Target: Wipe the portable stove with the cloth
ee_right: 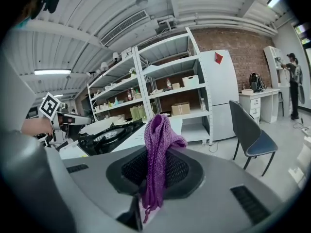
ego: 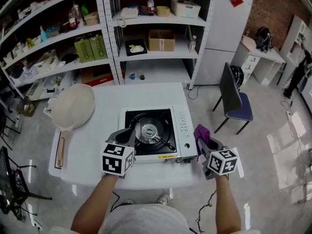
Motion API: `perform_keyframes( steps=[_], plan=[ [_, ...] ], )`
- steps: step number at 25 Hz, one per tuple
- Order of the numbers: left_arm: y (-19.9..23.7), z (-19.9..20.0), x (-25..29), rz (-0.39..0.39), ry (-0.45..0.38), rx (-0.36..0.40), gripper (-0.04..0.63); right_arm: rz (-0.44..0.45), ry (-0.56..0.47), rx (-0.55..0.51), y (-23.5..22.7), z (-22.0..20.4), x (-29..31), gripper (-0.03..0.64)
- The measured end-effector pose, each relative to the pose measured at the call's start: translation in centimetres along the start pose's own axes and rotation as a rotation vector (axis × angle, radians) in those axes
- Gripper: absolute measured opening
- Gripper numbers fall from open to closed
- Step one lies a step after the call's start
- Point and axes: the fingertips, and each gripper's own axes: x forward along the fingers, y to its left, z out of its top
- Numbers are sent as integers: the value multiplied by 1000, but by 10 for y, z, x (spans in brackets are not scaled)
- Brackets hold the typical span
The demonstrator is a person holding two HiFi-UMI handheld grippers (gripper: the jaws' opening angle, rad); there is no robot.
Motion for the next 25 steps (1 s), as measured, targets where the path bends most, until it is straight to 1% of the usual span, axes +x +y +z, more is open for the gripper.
perform_keyframes(
  steps=[9,18,25],
  plan=[
    [12,2,-2,77,3,-22,3,61,71,-19,-17,22,42,61],
    [17,-2,4,139,18,-50,3,104,110,-14,-36,36,80,61],
    [18,-6,6,182,27,-73,3,143,143,-33,-50,48,111,61]
  ],
)
